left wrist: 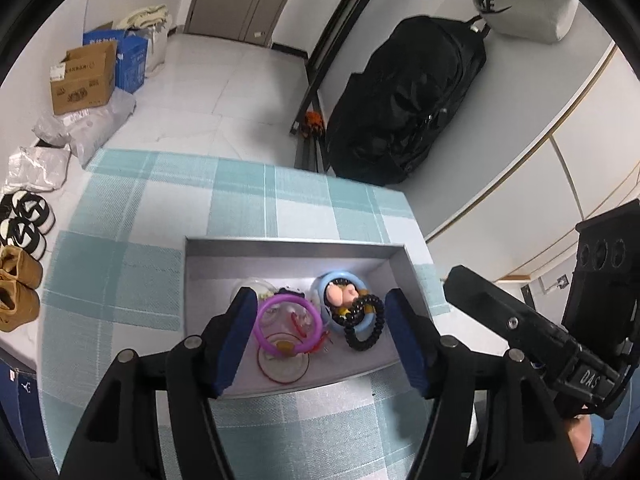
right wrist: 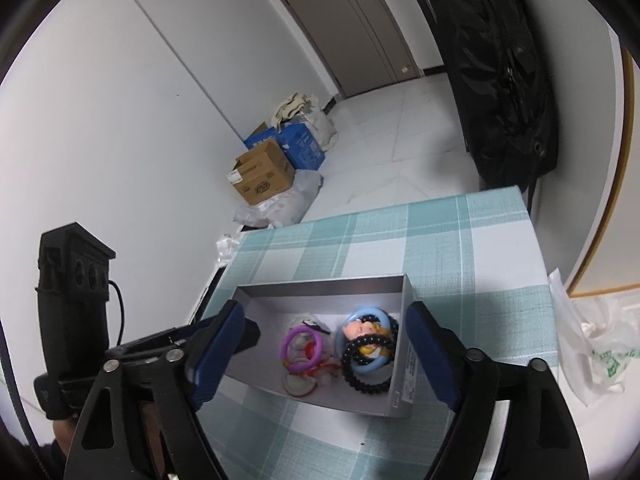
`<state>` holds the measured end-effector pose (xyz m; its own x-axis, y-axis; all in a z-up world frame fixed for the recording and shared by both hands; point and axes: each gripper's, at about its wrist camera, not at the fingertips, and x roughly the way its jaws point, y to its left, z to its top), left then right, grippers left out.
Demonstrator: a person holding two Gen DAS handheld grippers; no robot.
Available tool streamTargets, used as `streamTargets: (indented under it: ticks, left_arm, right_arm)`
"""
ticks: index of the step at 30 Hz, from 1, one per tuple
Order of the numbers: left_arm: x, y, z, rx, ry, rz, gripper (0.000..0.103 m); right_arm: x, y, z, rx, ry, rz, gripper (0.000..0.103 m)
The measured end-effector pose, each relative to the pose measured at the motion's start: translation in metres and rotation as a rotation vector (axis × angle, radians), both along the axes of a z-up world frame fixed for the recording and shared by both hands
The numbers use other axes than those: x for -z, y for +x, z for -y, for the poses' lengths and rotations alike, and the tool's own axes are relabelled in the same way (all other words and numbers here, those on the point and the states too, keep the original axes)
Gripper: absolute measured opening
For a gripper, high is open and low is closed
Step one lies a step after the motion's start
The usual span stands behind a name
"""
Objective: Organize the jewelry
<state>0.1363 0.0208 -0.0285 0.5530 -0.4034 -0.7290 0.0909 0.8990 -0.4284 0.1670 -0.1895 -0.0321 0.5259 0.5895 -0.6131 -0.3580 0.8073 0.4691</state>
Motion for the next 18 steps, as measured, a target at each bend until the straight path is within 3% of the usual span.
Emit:
streamTargets:
  ticks: [10,18]
  left_arm:
    - [-0.024,-0.025,0.001,-0.043,0.097,0.177,0.062]
    - [-0.033,-0.047,0.000,-0.065,0.148,0.262,0.063]
  right_arm:
    - [-0.016,-0.022,-0.001,0.011,-0.028,0.118,0.097]
    - [-0.027,-0.048,-0.004,-0.010,-0.034,0.221,0.103]
